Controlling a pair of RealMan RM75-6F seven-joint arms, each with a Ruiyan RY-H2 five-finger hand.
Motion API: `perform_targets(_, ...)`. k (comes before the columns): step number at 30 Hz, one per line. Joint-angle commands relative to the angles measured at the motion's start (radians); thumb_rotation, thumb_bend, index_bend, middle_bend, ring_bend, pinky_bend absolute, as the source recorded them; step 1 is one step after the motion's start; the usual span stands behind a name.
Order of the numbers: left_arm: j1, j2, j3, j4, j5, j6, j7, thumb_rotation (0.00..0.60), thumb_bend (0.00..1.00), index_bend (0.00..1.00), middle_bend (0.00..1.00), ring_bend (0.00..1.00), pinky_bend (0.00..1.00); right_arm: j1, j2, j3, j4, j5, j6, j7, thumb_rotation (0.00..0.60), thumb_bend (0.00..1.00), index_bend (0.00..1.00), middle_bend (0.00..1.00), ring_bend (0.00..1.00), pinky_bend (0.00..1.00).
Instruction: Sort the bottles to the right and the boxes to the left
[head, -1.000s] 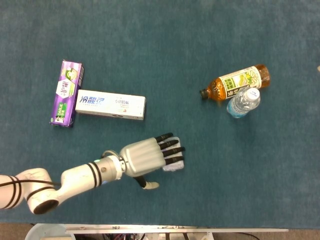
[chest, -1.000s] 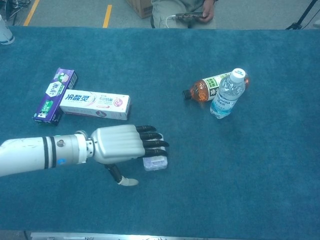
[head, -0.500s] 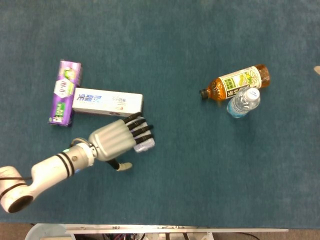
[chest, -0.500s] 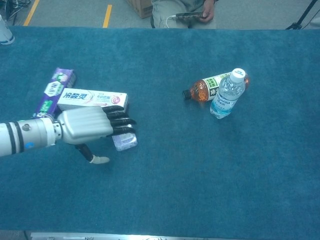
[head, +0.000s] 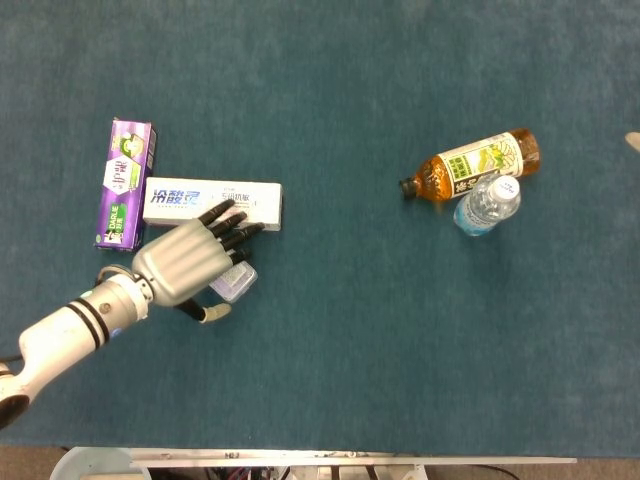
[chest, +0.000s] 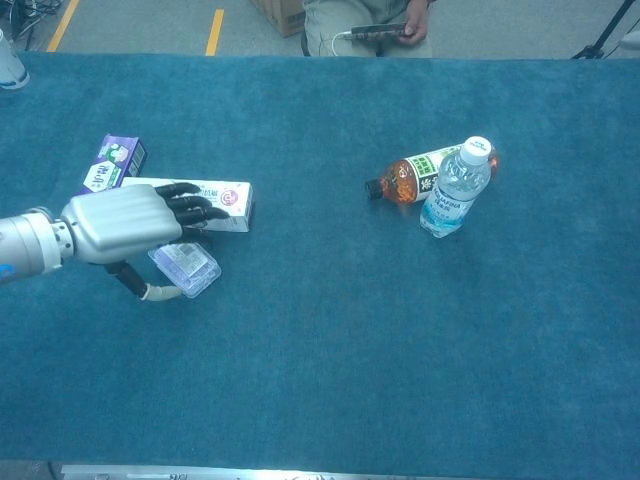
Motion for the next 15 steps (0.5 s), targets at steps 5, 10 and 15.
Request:
perform_targets(5,0.057,0.061,-0.037,-0.030,-0.001,0.124,-0.167,0.316,0.28,0.20,0.00,0.00,0.00,-0.008,0.004,-0.007,-0.002,-0.013,0.010,0.000,0.600,0.03,0.10,0.30,0.19,0.41)
perform_targets(10,0.119,0.090,-0.074,-0.022,-0.031,0.235,-0.304,0.465,0.28,0.18,0.00,0.00,0.00,-0.017,0.008,-0.018,-0.009,-0.016,0.017,-0.030,0.600,0.03,0.10,0.30,0.19,0.41)
perform_targets(15,0.175,0.126,-0.101,-0.016,-0.083,0.300,-0.409,0.502,0.28,0.18,0.00,0.00,0.00,-0.031,0.011,-0.024,-0.008,0.000,0.027,-0.062,0.600,0.03,0.10,0.30,0.19,0.41)
